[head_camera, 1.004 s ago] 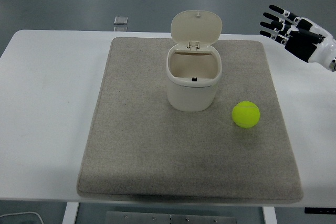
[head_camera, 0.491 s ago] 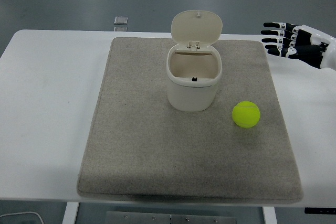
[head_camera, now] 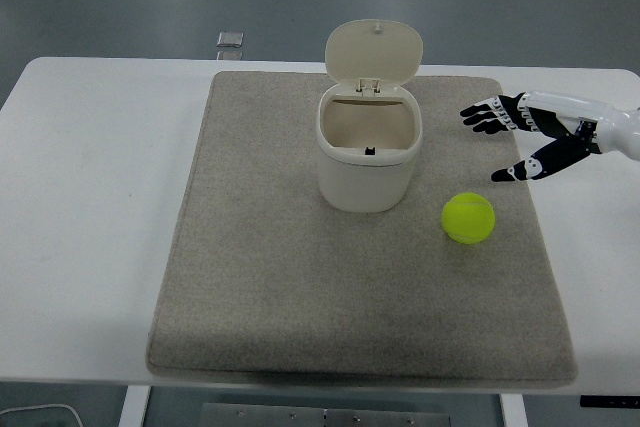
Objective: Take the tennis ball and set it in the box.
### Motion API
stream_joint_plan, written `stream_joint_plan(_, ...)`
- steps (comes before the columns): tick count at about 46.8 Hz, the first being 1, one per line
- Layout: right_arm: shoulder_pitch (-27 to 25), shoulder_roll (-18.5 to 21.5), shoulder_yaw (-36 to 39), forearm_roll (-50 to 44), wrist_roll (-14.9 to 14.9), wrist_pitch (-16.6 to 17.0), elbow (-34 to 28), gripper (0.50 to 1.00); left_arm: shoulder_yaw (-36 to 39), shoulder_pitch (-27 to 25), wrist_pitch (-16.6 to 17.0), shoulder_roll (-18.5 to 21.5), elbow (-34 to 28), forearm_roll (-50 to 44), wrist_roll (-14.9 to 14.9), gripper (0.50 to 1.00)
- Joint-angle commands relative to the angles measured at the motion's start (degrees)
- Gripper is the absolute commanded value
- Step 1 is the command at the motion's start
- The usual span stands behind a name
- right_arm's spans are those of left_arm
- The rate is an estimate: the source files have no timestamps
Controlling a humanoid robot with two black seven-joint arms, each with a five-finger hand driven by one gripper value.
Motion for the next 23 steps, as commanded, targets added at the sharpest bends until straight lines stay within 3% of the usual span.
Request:
stream_joint_plan(1, -0.28, -0.52, -0.09, -2.56, 0.44, -0.18, 2.28, 0.903, 0.00, 0.00, 0.00, 0.00, 0.00, 0.00, 0.00, 0.992)
stream_joint_plan(9, -1.33, -2.37, -0.88, -9.32, 0.44, -1.50, 9.23, 0.903, 0.00, 0.00, 0.00, 0.00, 0.00, 0.00, 0.00, 0.992)
stream_joint_plan(23, -1.51, -2.63, -5.01, -15.13, 0.62, -6.51, 9.67, 0.907, 0.00, 0.00, 0.00, 0.00, 0.00, 0.00, 0.00, 0.992)
